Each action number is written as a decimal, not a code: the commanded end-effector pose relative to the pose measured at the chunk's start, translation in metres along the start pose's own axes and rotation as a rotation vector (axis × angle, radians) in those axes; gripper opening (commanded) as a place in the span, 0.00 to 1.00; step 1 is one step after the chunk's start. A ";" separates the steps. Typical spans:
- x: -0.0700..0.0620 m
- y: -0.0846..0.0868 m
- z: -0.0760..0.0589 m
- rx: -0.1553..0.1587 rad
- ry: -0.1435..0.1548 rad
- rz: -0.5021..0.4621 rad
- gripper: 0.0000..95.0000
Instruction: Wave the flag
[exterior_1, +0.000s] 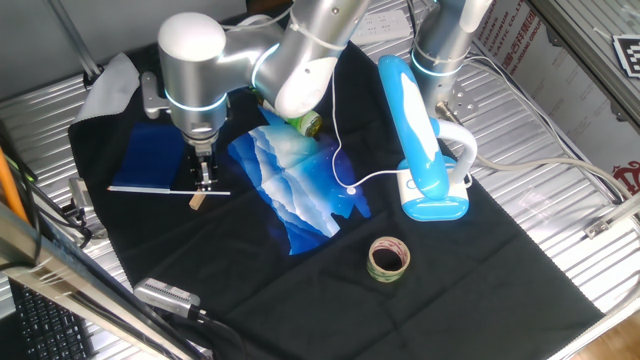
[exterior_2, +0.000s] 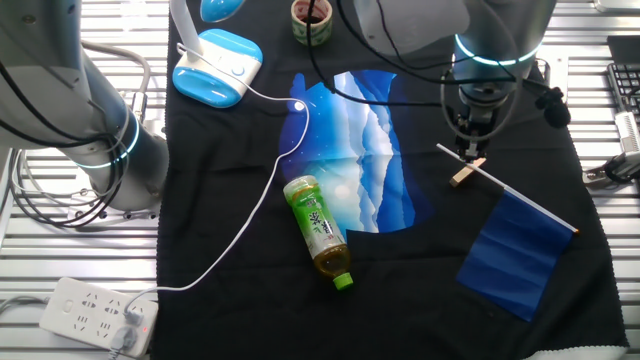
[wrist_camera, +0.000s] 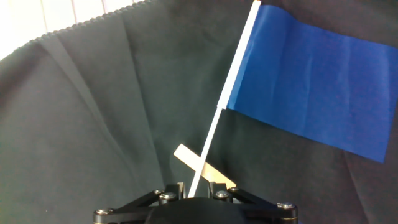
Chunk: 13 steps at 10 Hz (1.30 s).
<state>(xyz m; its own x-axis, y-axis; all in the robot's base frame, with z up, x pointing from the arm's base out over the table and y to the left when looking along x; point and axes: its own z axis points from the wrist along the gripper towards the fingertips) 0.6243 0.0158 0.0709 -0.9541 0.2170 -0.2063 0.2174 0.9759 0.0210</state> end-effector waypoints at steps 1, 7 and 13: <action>0.001 -0.002 -0.001 -0.005 -0.017 0.022 0.20; 0.000 -0.001 -0.001 -0.014 -0.013 0.025 0.20; -0.005 0.006 0.010 -0.018 -0.010 0.037 0.20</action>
<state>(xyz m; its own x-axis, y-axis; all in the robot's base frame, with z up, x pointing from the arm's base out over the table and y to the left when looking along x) 0.6332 0.0211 0.0602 -0.9432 0.2532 -0.2152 0.2487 0.9674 0.0480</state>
